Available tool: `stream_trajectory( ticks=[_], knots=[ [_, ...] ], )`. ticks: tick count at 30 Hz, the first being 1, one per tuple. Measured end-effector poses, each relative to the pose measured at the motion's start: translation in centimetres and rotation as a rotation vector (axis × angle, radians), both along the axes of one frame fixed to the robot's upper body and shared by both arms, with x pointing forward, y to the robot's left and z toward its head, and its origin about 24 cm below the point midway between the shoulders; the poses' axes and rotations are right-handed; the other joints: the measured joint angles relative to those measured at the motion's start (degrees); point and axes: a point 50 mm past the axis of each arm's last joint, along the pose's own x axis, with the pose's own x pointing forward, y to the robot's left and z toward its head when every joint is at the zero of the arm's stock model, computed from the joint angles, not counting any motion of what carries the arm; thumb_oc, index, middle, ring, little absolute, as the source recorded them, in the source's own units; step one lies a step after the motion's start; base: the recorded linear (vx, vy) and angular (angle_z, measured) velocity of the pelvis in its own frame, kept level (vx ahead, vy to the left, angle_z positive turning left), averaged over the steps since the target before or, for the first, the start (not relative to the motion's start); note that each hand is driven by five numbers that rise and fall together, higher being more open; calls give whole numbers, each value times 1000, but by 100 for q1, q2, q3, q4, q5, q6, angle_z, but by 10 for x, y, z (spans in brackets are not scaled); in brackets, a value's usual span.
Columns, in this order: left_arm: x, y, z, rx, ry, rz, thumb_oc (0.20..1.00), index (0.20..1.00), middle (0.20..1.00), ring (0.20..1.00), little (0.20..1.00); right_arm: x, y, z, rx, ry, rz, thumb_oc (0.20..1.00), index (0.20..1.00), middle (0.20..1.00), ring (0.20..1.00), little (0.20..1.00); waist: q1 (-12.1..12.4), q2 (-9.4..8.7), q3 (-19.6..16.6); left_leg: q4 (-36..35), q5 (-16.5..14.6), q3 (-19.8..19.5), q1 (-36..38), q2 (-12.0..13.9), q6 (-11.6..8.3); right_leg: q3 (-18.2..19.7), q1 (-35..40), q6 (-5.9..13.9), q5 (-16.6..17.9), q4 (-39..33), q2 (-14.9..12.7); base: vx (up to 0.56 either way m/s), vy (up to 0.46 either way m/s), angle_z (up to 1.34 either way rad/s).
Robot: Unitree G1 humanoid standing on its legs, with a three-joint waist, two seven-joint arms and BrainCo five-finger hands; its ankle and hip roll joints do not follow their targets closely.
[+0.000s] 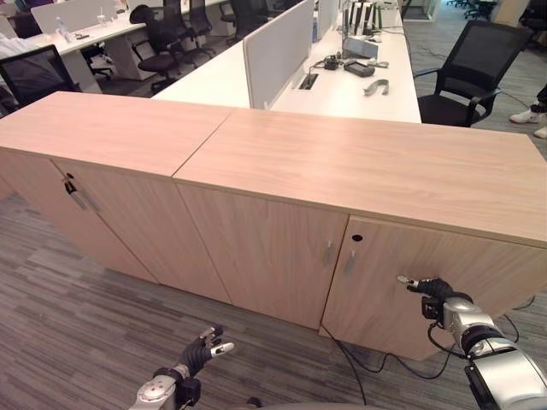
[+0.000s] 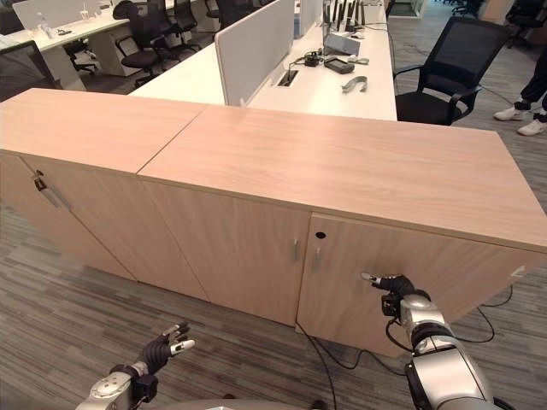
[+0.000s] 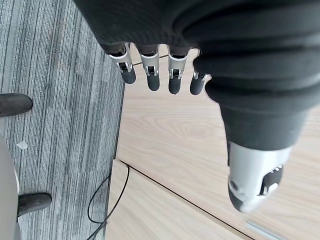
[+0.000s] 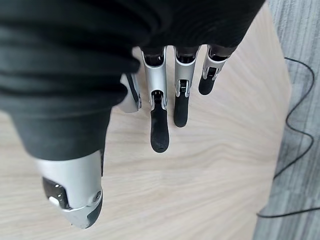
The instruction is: Put the empty folder in the office cabinet
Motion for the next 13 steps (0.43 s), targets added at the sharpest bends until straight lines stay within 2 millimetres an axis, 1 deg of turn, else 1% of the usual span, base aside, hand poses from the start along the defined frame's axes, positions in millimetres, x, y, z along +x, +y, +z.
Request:
stream_trajectory(
  ticks=[2,3,4,6,7,8,10,11,12,13],
  knots=[
    [-1,-3,-1,-9,2,13,1000,1000,1000,1000,1000,-13,10,-4,22,-72,27,1000,1000,1000,1000,1000,-20,41,-43,-1,7,21,-11,3,6,16,-29,-6,-3,0,3,-12,-34,-2],
    [-2,-6,-2,-17,2,26,1000,1000,1000,1000,1000,-25,23,-7,58,-130,50,1000,1000,1000,1000,1000,-70,91,-55,-1,16,24,-14,3,19,18,-29,-12,-7,0,4,-12,-31,-1],
    [-2,-8,-3,-20,4,30,1000,1000,1000,1000,1000,-33,31,-11,79,-149,67,1000,1000,1000,1000,1000,-133,118,-67,-1,13,22,-17,2,17,15,-27,-16,-9,0,4,0,0,0],
    [-6,-11,-5,-34,8,50,1000,1000,1000,1000,1000,-55,50,-26,119,-134,84,1000,1000,1000,1000,1000,-195,143,-102,-1,-9,28,-15,9,2,15,-6,-13,-9,0,13,-2,-7,-3],
    [-7,-13,-6,-41,9,58,1000,1000,1000,1000,1000,-61,53,-32,132,-105,86,1000,1000,1000,1000,1000,-229,164,-115,-2,-23,38,-11,10,-10,19,-3,-12,-9,0,15,-14,-23,-5],
    [-6,-15,-5,-50,2,69,1000,1000,1000,1000,1000,-71,54,-37,141,-89,74,1000,1000,1000,1000,1000,-273,188,-134,-1,-28,60,-20,13,-8,32,-5,-13,-12,0,14,-7,-11,-4],
    [-5,-13,-5,-46,-2,83,1000,1000,1000,1000,1000,-84,54,-45,135,-46,67,1000,1000,1000,1000,1000,-294,196,-141,-1,-37,73,-11,22,-13,45,-15,-13,-15,0,23,-32,-21,-4],
    [-6,-13,-5,-39,1,81,1000,1000,1000,1000,1000,-96,55,-53,144,-10,61,1000,1000,1000,1000,1000,-356,183,-144,0,-35,83,12,28,-15,66,-70,-13,-14,1,32,-48,-25,-4],
    [-7,-14,-6,-37,3,81,1000,1000,1000,1000,1000,-104,56,-57,146,4,54,1000,1000,1000,1000,1000,-356,167,-149,0,-34,85,13,33,-17,66,-69,-38,-32,1,35,-36,-13,-6],
    [-9,-13,-7,-35,9,80,1000,1000,1000,1000,1000,-115,56,-63,145,48,59,1000,1000,1000,1000,1000,-361,155,-153,0,-39,103,16,37,-23,77,-81,-59,-47,1,39,-39,-10,-5]
  ],
)
